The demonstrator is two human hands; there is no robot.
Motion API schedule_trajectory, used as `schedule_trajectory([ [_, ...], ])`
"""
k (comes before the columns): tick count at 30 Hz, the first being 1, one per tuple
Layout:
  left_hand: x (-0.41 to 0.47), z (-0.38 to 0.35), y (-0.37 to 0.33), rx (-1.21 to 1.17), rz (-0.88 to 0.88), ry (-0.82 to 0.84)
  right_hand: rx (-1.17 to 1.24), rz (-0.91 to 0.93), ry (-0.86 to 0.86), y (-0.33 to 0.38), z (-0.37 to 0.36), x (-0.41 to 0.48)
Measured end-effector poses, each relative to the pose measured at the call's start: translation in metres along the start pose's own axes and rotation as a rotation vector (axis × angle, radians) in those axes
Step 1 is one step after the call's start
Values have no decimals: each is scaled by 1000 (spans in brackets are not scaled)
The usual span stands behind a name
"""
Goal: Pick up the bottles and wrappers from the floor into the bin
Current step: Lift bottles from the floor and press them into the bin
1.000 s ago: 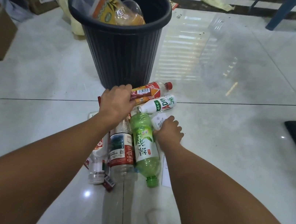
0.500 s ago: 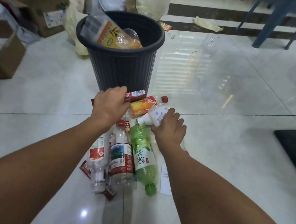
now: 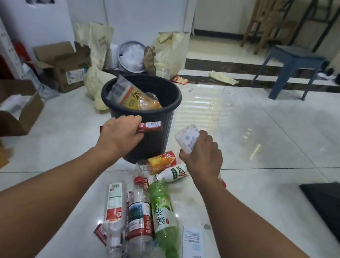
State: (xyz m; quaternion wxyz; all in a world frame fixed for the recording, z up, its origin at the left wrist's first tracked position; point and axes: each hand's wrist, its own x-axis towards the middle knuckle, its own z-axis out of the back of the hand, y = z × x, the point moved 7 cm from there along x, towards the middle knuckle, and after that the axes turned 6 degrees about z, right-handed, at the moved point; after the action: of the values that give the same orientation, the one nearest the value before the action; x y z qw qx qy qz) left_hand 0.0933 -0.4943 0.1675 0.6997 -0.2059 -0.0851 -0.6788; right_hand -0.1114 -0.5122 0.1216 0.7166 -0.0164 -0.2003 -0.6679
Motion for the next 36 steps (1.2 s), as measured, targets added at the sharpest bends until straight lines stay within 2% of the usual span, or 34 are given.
schedule_trajectory([
  [4,22,40,7,10,-43,-75,60,63,-73,26,34,23],
  [8,50,73,21,28,7,-79,102,153,-123,67,59,50],
  [19,91,110,51,62,56,-89,95,273,-191,135,94,115],
  [27,122,118,69,117,43,-111,408,266,-174,163,84,161],
  [31,130,110,86,118,55,-92,404,298,-227,175,74,174],
  [36,134,98,108,121,77,-87,532,229,-116,175,38,187],
])
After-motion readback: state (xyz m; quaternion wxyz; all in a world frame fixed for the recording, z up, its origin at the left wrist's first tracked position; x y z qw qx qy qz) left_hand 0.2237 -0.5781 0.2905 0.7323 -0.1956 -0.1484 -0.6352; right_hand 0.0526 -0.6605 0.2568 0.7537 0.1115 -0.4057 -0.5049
